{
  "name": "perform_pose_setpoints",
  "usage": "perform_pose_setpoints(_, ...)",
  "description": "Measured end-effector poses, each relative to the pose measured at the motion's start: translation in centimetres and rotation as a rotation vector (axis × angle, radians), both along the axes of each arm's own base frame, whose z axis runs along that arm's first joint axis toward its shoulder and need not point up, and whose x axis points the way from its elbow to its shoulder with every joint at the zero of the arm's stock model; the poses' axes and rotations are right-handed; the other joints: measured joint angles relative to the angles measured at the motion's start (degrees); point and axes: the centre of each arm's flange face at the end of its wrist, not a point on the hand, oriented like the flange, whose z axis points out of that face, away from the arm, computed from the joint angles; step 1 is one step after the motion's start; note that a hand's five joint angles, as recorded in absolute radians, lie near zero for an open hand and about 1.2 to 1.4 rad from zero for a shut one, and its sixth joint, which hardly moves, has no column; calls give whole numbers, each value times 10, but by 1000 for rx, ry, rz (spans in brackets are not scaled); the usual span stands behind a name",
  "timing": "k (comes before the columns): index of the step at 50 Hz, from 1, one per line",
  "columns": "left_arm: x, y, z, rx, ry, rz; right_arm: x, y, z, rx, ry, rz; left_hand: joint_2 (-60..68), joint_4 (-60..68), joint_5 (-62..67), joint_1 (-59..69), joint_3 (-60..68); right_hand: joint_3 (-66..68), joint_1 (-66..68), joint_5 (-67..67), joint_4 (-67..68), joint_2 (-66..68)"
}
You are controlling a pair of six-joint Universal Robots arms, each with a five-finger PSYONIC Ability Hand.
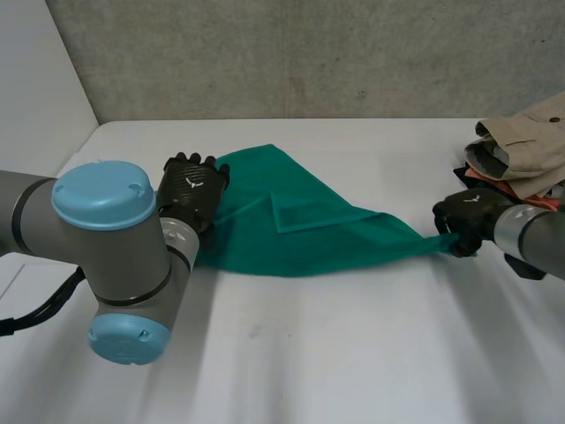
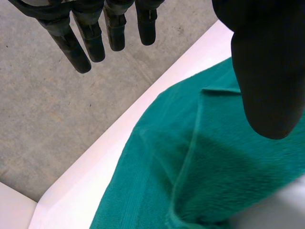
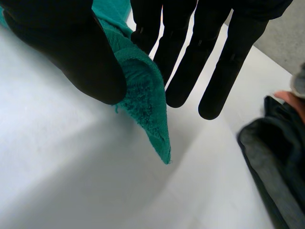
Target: Fold the laundry.
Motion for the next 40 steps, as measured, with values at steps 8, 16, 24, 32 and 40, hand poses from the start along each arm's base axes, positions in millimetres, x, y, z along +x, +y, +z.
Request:
perform_pose_setpoints(8,3,-9,-1,4,-7,-8,-35,-6,17,-53,159,-28,0,0,0,0,0,0,0,0,0,0)
perform_pose_setpoints(16,4,-18,-2,9,-17,-23,-50,-20,24,-125,324,-32,0,0,0,0,0,-463,-452,-469,-469,-470)
perform_pose_setpoints(24,6,-21,-1,7,-17,-21,5,5,39,-173,220,96,0,0,0,0,0,-515,-480,-518,-516,-505)
perform_pose_setpoints(32,8,-20,7,-9,-2,-19,66,40,55,-186,51,223,0,0,0,0,0,-489,-466,-480,-497,-484)
perform_pose_setpoints(40,8,-18,16,-20,27,-27,124,36,26,-141,-58,226,0,0,0,0,0,-439,-409,-422,-441,-435)
